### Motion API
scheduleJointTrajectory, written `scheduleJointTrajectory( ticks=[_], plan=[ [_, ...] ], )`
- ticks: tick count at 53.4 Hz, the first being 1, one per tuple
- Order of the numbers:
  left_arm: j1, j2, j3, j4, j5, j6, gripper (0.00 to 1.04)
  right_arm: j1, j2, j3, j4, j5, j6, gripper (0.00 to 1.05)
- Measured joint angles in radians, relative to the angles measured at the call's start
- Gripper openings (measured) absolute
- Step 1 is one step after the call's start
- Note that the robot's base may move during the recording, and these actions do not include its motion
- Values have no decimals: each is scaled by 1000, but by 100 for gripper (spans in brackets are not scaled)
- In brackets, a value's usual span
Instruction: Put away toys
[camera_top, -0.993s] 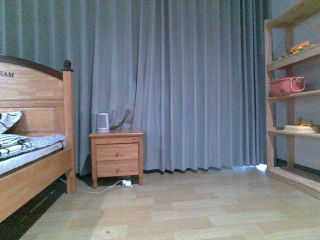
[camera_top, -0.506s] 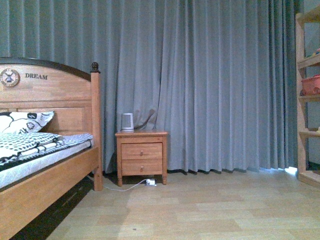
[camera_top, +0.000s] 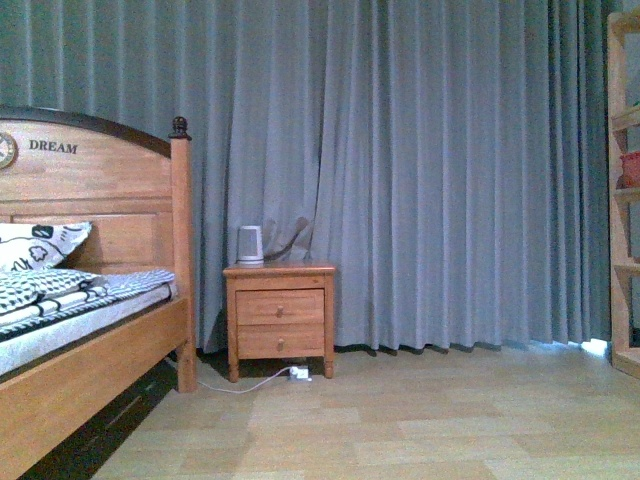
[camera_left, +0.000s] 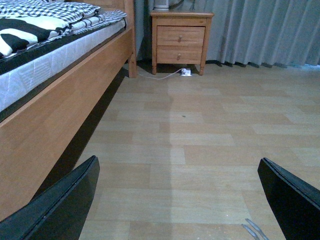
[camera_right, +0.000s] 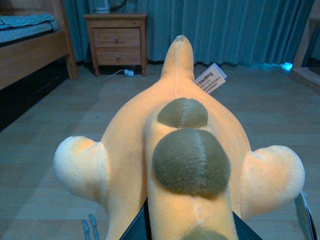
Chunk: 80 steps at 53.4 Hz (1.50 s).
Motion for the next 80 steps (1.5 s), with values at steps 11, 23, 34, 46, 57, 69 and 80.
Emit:
scheduleJointTrajectory(
  ticks=[11, 23, 34, 46, 57, 69, 80],
  plan=[
    [0, 0, 0, 0, 0, 0, 98, 0, 0, 0, 0, 0, 0, 7],
    [0, 0, 0, 0, 0, 0, 98, 0, 0, 0, 0, 0, 0, 7],
    [0, 0, 0, 0, -1, 0, 98, 0, 0, 0, 0, 0, 0, 7],
    [0, 0, 0, 0, 0, 0, 98, 0, 0, 0, 0, 0, 0, 7],
    [0, 0, 0, 0, 0, 0, 98, 0, 0, 0, 0, 0, 0, 7],
    [0, 0, 0, 0, 0, 0, 98, 0, 0, 0, 0, 0, 0, 7],
    [0, 0, 0, 0, 0, 0, 98, 0, 0, 0, 0, 0, 0, 7]
  ],
)
